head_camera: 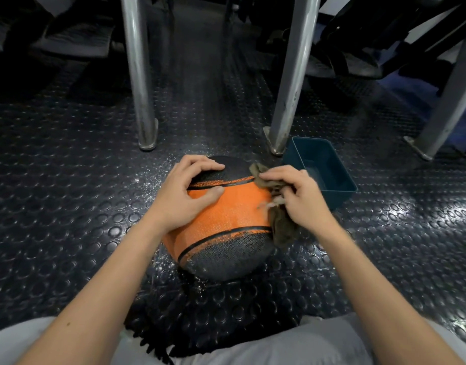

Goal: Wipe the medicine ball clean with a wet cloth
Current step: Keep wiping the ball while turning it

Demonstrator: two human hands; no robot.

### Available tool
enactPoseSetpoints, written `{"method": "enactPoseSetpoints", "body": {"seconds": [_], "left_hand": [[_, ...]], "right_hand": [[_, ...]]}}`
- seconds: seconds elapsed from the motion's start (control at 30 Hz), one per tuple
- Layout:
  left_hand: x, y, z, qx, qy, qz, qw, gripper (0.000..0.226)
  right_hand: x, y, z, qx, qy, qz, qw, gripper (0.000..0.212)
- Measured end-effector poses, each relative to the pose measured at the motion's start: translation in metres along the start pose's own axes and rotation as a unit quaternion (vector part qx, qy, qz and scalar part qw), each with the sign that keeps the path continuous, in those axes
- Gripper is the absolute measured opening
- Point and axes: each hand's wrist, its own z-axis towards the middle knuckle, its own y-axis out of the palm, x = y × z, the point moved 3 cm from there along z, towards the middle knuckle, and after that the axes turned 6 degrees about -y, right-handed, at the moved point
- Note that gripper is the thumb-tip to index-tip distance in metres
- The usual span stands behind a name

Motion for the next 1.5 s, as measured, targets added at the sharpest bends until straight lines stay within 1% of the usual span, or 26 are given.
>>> {"method": "enactPoseSetpoints", "body": {"seconds": [0.07,0.1,0.13,0.17,0.2,0.23,0.3,0.37,0.43,0.53,0.63,0.7,0.77,0.87,0.93,0.97,1.03,1.1,1.13,1.17,1.2,1.27,1.33,1.37,1.43,1.5], "left_hand": [[0.001,0.001,-0.001,0.001,0.009,0.003,1.0,0.034],[0.001,0.002,-0.001,-0.001,0.012,0.005,1.0,0.034],[0.002,0.003,-0.001,-0.005,0.016,0.005,1.0,0.034],[0.002,0.002,-0.001,-0.007,0.018,0.003,1.0,0.035],[0.001,0.002,-0.001,-0.01,0.017,0.001,1.0,0.036],[0.002,0.001,-0.001,-0.014,0.016,0.001,1.0,0.036],[0.004,0.001,0.0,-0.023,0.026,0.01,0.999,0.036],[0.005,0.001,0.001,-0.025,0.033,0.027,0.999,0.035],[0.006,0.001,0.003,-0.019,0.027,0.059,0.998,0.034],[0.014,0.005,0.004,0.009,-0.026,0.094,0.995,0.032],[0.027,0.019,0.001,0.058,-0.092,0.132,0.985,0.033],[0.023,0.021,-0.002,0.07,-0.097,0.162,0.98,0.031],[0.013,0.011,0.0,0.059,-0.093,0.116,0.987,0.031],[0.001,-0.004,0.006,0.029,-0.087,0.045,0.995,0.025],[-0.002,-0.009,0.008,0.027,-0.078,0.028,0.996,0.018],[-0.003,-0.011,0.009,0.028,-0.078,0.021,0.996,0.015],[-0.005,-0.012,0.009,0.03,-0.086,0.017,0.996,0.016],[-0.005,-0.012,0.009,0.036,-0.083,0.02,0.996,0.02],[-0.004,-0.011,0.01,0.038,-0.077,0.018,0.996,0.021],[-0.002,-0.01,0.009,0.037,-0.076,0.02,0.996,0.02],[-0.001,-0.009,0.009,0.035,-0.078,0.022,0.996,0.016],[-0.001,-0.008,0.008,0.031,-0.084,0.03,0.996,0.016],[0.0,-0.007,0.007,0.026,-0.089,0.033,0.995,0.017],[0.001,-0.007,0.008,0.021,-0.085,0.033,0.996,0.015],[0.0,-0.008,0.009,0.023,-0.087,0.029,0.996,0.015],[0.0,-0.008,0.009,0.028,-0.082,0.027,0.996,0.018]], "right_hand": [[0.037,0.003,-0.005,-0.029,0.084,-0.046,0.995,0.061],[0.045,-0.001,-0.006,-0.019,0.112,-0.057,0.992,0.06],[0.044,-0.009,-0.005,0.006,0.121,-0.052,0.991,0.059],[0.038,-0.015,-0.001,0.041,0.112,-0.035,0.992,0.058],[0.026,-0.02,0.004,0.069,0.083,-0.008,0.994,0.056],[0.011,-0.02,0.008,0.073,0.048,0.023,0.996,0.053],[-0.009,-0.012,0.007,0.049,-0.002,0.072,0.996,0.056],[-0.008,-0.001,0.0,0.032,0.014,0.101,0.994,0.062],[-0.005,0.0,-0.003,0.047,0.042,0.11,0.992,0.063],[-0.011,-0.007,-0.008,0.063,0.056,0.097,0.992,0.06],[-0.022,-0.005,-0.018,0.04,0.033,0.053,0.997,0.058],[-0.032,-0.004,-0.022,0.021,-0.01,0.053,0.998,0.058],[-0.026,-0.003,-0.021,0.007,-0.021,0.058,0.998,0.06],[0.012,0.001,-0.015,-0.004,0.061,0.008,0.998,0.064],[0.019,-0.008,-0.011,0.028,0.099,-0.016,0.995,0.061],[0.012,-0.014,-0.007,0.057,0.091,-0.013,0.994,0.059],[-0.021,-0.022,0.001,0.1,0.009,0.008,0.995,0.058],[-0.054,-0.015,0.001,0.089,-0.093,0.01,0.992,0.058],[-0.057,-0.006,-0.001,0.065,-0.117,-0.002,0.991,0.059],[-0.049,0.004,-0.005,0.043,-0.107,-0.017,0.993,0.059],[-0.03,0.011,-0.007,0.024,-0.07,-0.028,0.997,0.06],[0.006,0.01,-0.011,0.013,0.036,-0.066,0.997,0.06],[0.017,-0.007,-0.013,0.048,0.095,-0.091,0.99,0.058],[0.01,-0.014,-0.01,0.078,0.096,-0.085,0.989,0.057],[-0.023,-0.018,-0.001,0.116,0.021,-0.055,0.991,0.056],[-0.057,-0.007,0.0,0.097,-0.08,-0.024,0.992,0.057]]}}
